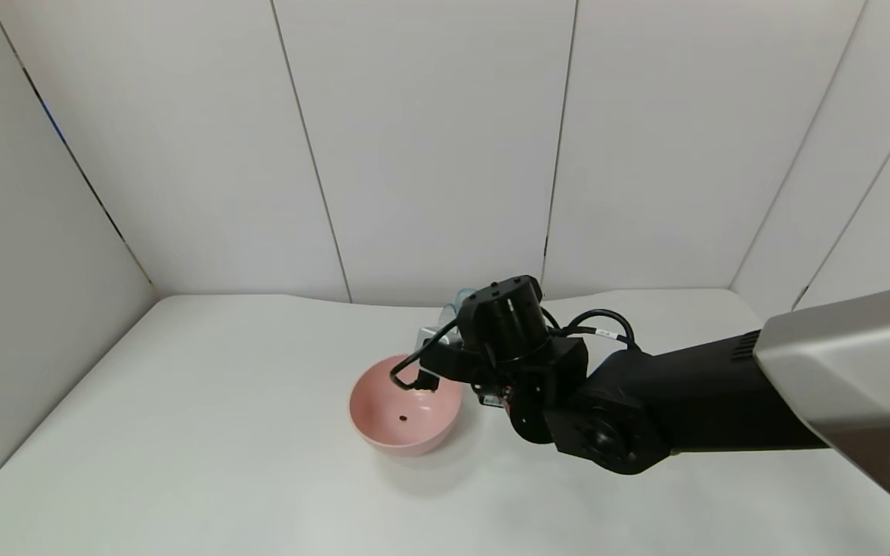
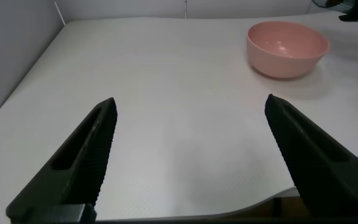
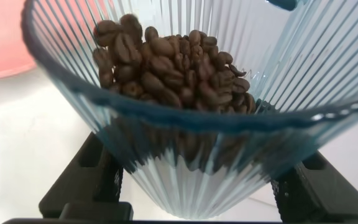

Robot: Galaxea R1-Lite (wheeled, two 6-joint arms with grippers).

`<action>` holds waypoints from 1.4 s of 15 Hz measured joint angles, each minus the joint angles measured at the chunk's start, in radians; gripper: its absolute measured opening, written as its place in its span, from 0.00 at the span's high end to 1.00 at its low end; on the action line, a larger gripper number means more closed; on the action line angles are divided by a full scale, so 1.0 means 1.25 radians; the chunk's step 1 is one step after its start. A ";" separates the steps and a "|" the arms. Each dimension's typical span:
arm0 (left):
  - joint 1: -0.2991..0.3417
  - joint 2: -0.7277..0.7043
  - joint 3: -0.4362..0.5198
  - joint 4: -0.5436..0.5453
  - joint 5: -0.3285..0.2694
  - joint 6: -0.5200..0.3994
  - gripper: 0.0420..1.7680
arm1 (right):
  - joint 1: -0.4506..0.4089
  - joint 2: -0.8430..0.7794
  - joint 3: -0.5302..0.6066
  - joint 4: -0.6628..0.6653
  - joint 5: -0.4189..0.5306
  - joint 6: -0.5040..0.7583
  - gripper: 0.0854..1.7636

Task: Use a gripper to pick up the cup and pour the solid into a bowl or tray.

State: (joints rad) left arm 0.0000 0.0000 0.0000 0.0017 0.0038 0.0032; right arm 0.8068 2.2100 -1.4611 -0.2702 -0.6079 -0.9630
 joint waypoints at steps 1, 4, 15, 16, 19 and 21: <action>0.000 0.000 0.000 0.000 0.000 0.000 0.03 | 0.001 0.001 -0.003 0.000 -0.009 -0.012 0.26; 0.000 0.000 0.000 0.000 0.000 0.000 0.03 | 0.001 0.009 -0.006 0.001 -0.029 -0.048 0.26; 0.000 0.000 0.000 0.000 0.000 0.000 0.03 | 0.015 0.021 -0.017 0.002 -0.069 -0.201 0.26; 0.000 0.000 0.000 0.000 0.000 0.000 0.03 | 0.015 0.023 -0.018 -0.001 -0.074 -0.209 0.26; 0.000 0.000 0.000 0.000 0.000 0.000 0.03 | 0.018 0.029 -0.021 0.001 -0.076 -0.214 0.26; 0.000 0.000 0.000 0.000 0.000 0.000 0.03 | 0.022 0.034 -0.029 0.004 -0.077 -0.217 0.26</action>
State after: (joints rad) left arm 0.0000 0.0000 0.0000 0.0013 0.0043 0.0032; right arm 0.8340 2.2523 -1.4970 -0.2651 -0.7043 -1.2343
